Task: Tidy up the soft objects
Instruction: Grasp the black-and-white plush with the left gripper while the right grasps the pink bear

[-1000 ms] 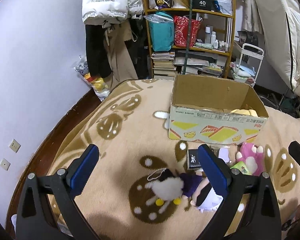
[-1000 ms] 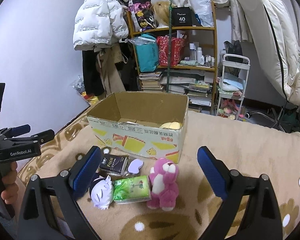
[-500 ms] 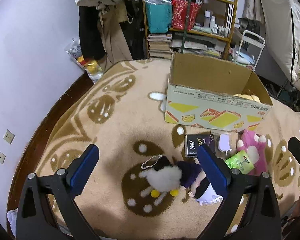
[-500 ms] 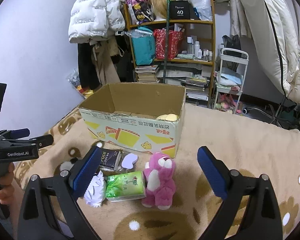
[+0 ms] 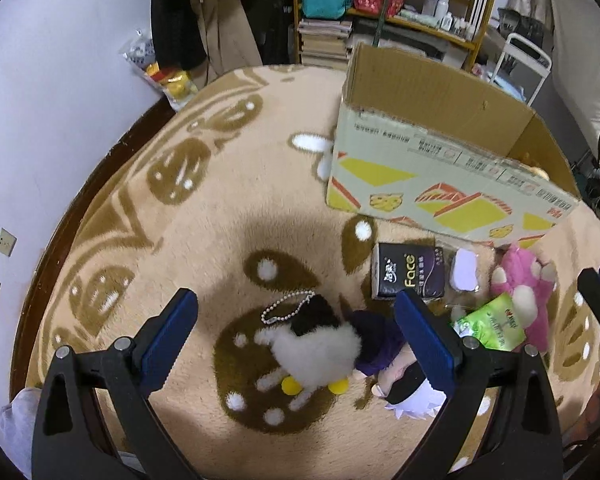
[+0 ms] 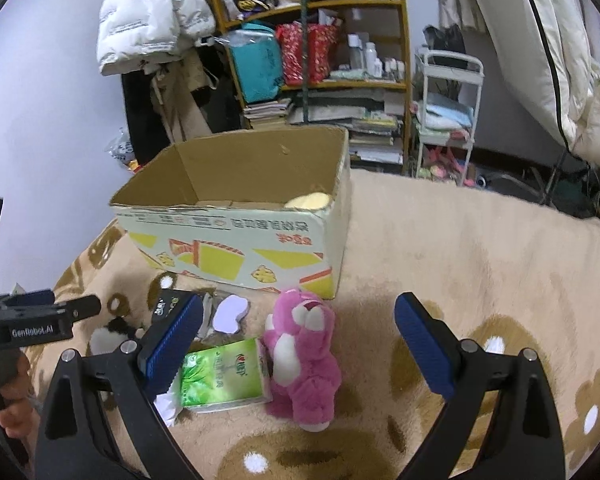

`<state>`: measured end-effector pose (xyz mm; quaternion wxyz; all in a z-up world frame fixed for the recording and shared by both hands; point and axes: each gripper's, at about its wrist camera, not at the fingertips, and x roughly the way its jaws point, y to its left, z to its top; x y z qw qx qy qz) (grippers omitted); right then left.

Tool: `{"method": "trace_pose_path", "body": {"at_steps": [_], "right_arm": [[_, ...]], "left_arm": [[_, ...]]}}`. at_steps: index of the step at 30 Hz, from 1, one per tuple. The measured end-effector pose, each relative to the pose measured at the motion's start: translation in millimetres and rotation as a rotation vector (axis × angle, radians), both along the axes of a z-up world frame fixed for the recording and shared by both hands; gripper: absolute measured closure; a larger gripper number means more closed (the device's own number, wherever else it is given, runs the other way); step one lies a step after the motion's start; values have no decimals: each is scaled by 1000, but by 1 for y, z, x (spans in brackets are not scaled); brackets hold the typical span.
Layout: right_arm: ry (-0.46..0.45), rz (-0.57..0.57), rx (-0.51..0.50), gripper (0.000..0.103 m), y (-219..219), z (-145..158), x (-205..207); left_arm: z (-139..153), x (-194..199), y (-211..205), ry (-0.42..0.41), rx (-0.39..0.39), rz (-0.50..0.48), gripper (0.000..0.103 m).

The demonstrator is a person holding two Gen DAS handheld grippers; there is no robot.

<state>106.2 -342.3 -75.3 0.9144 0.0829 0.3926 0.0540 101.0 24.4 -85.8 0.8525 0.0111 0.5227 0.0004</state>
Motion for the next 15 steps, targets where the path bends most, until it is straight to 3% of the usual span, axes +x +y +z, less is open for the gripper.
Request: {"method": "trace_pose_path", "body": {"at_steps": [5, 15], "right_arm": [[55, -22, 14, 2, -4, -16, 11], [133, -28, -16, 2, -1, -42, 22]], "left_arm": [[-11, 5, -1, 46, -25, -2, 5], [-30, 12, -1, 128, 6, 8, 5]]}}
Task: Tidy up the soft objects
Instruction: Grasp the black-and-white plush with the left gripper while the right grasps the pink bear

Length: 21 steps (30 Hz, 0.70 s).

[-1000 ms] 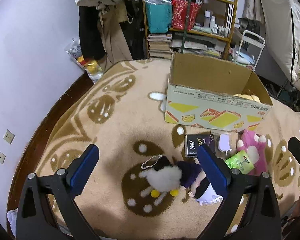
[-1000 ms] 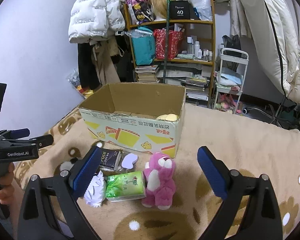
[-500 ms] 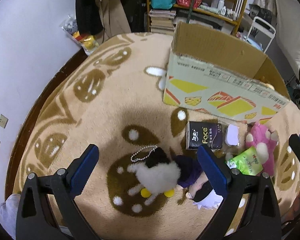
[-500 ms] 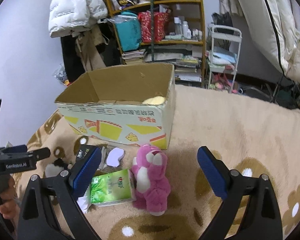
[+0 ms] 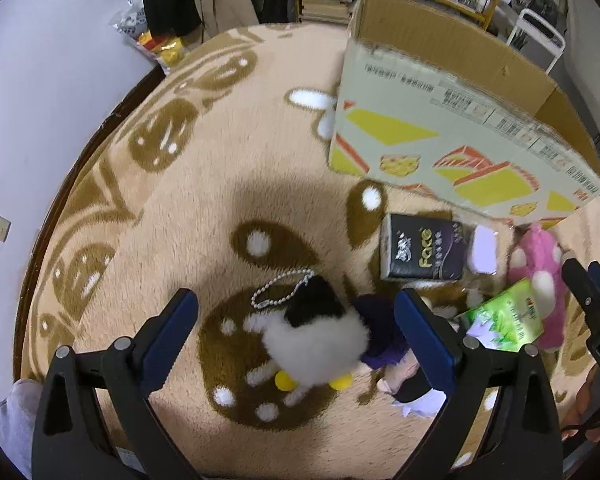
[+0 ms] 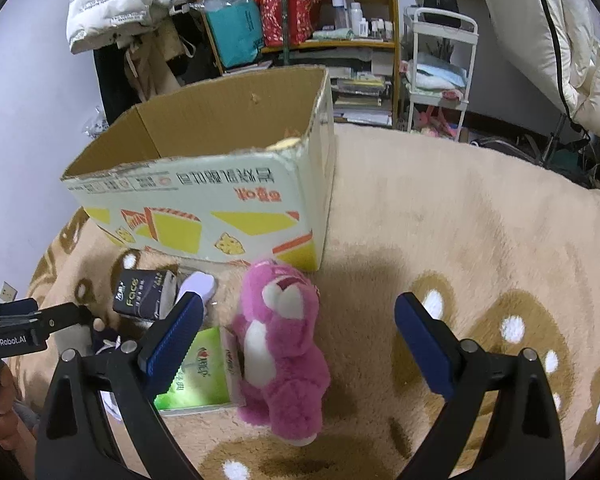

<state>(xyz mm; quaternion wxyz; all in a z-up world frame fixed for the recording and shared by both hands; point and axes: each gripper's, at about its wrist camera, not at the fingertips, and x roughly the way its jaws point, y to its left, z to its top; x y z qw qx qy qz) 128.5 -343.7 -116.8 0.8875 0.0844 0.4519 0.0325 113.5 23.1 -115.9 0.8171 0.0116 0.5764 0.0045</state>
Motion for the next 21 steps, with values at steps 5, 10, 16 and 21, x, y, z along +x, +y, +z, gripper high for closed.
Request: {"method": "trace_pose_path", "body": {"at_steps": [5, 10, 16, 21], "right_arm": [[21, -9, 18, 9, -5, -6, 2], [58, -11, 33, 19, -5, -14, 5], [95, 2, 26, 42, -1, -23, 8], [107, 16, 62, 51, 0, -26, 9]], "left_arm": [[-4, -1, 1, 22, 20, 6, 5], [-14, 2, 2, 71, 11, 5, 7], [-23, 5, 3, 106, -27, 4, 21], [-34, 11, 4, 146, -43, 12, 33]]}}
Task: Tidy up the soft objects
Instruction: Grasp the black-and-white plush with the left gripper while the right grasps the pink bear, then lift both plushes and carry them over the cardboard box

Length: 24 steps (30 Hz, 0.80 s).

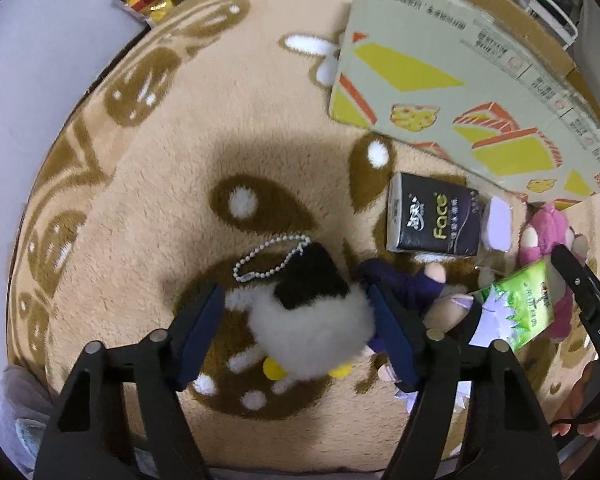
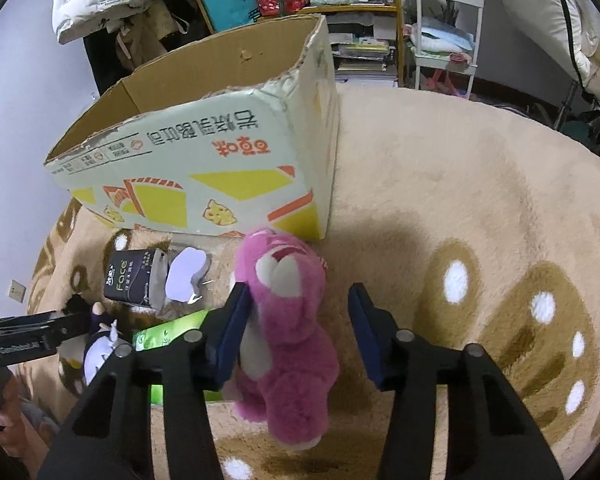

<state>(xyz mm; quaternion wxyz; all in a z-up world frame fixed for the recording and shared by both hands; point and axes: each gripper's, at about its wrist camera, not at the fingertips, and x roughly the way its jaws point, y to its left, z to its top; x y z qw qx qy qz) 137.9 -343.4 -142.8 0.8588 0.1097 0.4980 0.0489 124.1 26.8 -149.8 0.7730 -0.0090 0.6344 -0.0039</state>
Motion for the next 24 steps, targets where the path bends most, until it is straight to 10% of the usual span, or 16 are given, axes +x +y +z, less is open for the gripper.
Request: {"method": "trace_pose_path", "body": {"at_steps": [10, 24], "right_arm": [[42, 14, 74, 66, 4, -6, 3], [-112, -32, -29, 68, 1, 31, -19]], "left_arm": [[-7, -3, 1, 13, -25, -7, 64], [30, -26, -12, -143, -39, -71, 69]]}}
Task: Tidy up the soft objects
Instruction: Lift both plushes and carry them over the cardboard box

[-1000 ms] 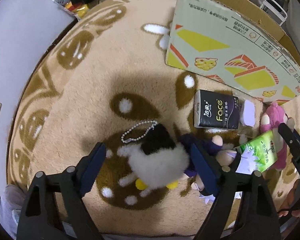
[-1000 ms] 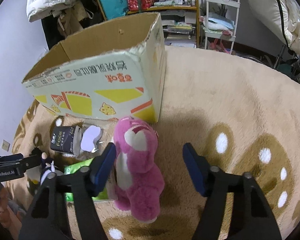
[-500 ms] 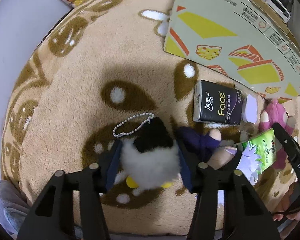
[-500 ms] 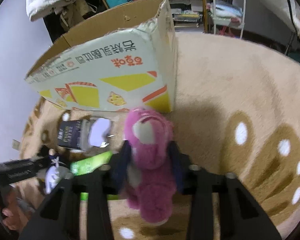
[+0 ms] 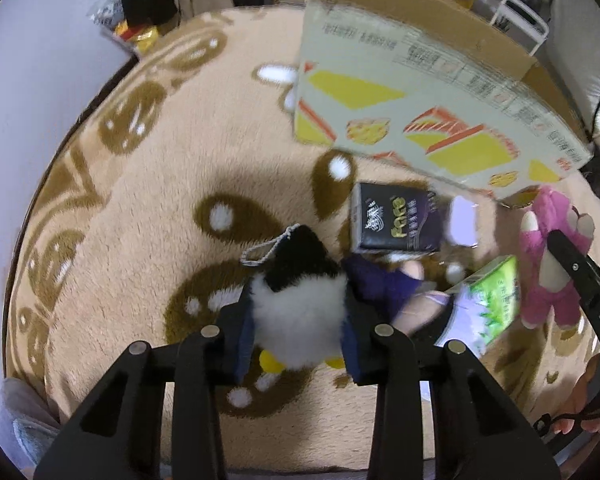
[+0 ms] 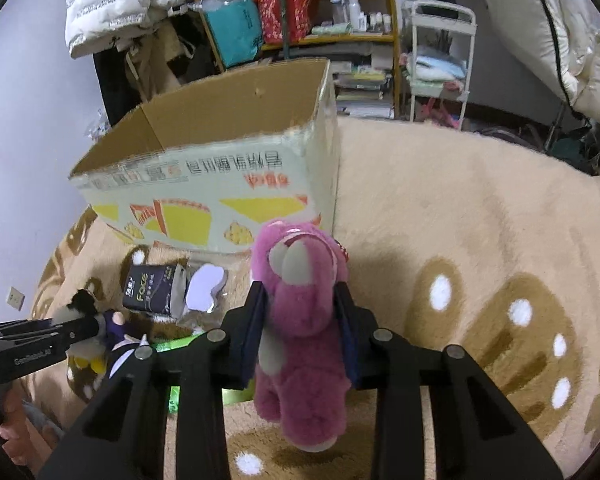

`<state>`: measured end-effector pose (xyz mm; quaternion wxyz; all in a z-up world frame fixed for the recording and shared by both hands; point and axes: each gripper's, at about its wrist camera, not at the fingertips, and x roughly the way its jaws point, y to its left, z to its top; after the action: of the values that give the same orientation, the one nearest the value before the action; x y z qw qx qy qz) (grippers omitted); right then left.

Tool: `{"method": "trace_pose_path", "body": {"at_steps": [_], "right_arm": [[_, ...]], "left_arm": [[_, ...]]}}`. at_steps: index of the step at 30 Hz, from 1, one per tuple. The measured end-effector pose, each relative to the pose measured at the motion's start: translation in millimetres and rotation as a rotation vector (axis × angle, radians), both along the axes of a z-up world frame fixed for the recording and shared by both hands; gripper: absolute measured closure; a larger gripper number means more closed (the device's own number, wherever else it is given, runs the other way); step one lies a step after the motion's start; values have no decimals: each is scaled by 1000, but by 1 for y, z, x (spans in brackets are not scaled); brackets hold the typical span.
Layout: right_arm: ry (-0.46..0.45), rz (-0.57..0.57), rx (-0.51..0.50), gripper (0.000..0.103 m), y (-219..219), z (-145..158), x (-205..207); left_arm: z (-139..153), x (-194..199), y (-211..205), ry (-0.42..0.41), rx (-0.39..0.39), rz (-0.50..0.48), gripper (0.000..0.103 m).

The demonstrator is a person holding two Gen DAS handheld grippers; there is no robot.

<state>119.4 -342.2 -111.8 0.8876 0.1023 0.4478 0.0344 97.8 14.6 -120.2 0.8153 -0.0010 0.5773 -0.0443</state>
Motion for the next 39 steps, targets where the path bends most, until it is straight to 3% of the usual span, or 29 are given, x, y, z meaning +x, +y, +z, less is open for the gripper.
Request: {"method": "trace_pose_path", "body": {"at_steps": [11, 17, 24, 31, 39], "right_arm": [[-176, -30, 5, 68, -8, 44, -22], [-218, -24, 15, 68, -6, 56, -26], [-329, -23, -15, 68, -3, 81, -35], [-446, -5, -58, 68, 5, 108, -35], [-480, 23, -6, 68, 9, 122, -17]], "left_arm": [[57, -26, -11, -285, -49, -25, 68], [74, -31, -11, -421, -63, -55, 68], [99, -48, -19, -600, -29, -88, 68], [117, -61, -28, -725, -4, -118, 68], [135, -54, -37, -814, 8, -137, 68]]}}
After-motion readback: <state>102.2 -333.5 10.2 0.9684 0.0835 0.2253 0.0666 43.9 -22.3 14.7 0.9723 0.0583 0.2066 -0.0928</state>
